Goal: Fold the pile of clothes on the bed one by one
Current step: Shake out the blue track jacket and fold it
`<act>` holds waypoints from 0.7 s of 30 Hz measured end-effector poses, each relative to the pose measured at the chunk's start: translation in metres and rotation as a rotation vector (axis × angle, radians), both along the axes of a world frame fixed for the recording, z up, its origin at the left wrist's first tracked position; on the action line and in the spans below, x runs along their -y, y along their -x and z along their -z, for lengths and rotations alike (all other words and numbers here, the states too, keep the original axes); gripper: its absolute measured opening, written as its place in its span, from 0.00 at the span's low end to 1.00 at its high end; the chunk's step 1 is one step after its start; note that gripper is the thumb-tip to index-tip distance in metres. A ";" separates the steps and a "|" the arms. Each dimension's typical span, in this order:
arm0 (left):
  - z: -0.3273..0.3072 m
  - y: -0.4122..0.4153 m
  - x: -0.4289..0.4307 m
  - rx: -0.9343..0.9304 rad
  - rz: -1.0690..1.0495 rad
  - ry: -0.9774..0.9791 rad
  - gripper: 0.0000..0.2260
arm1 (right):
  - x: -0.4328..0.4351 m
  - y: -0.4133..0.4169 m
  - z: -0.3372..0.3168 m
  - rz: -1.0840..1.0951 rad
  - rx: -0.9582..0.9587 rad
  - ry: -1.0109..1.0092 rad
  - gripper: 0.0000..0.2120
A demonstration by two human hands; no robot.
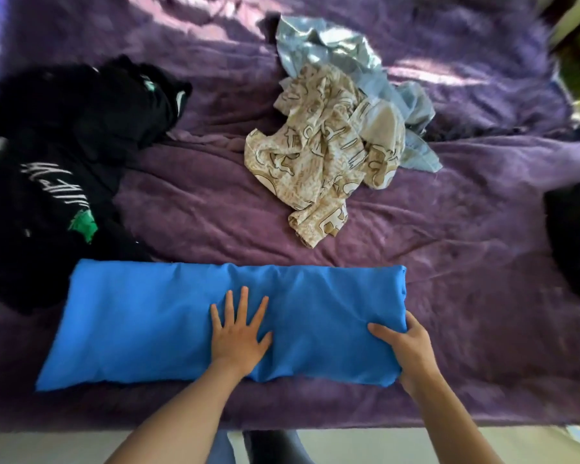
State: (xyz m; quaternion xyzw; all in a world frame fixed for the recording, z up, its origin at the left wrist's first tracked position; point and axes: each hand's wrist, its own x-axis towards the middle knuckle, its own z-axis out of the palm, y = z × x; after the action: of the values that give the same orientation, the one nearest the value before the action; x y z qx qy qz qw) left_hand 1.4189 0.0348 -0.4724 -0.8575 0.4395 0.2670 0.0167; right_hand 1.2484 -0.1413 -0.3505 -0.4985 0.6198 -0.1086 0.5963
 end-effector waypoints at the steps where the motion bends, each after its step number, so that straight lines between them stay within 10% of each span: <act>1: -0.009 -0.006 -0.001 -0.027 -0.002 0.000 0.29 | -0.010 -0.012 -0.017 -0.008 0.053 0.021 0.13; 4: -0.042 -0.034 -0.012 -0.198 -0.107 0.080 0.28 | -0.047 -0.057 -0.057 -0.131 0.193 0.057 0.18; 8: -0.075 -0.073 -0.053 -1.084 -0.864 0.421 0.18 | -0.114 -0.131 -0.066 -0.358 0.198 0.143 0.21; 12: -0.106 -0.120 -0.117 -1.473 -1.359 0.842 0.26 | -0.188 -0.199 -0.043 -0.648 0.119 0.201 0.21; 17: -0.108 -0.149 -0.162 -1.343 -1.408 0.759 0.20 | -0.243 -0.224 -0.013 -1.114 -0.231 0.207 0.17; 21: -0.098 -0.147 -0.157 -0.813 -1.103 0.647 0.21 | -0.249 -0.201 -0.001 -1.206 -0.197 0.380 0.22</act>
State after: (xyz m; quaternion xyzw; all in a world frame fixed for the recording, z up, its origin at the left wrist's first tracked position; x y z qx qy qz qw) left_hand 1.5656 0.1913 -0.3743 -0.7492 -0.0250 0.3896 -0.5351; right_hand 1.4494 0.1075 -0.3494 -0.8643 0.2521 0.1845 0.3941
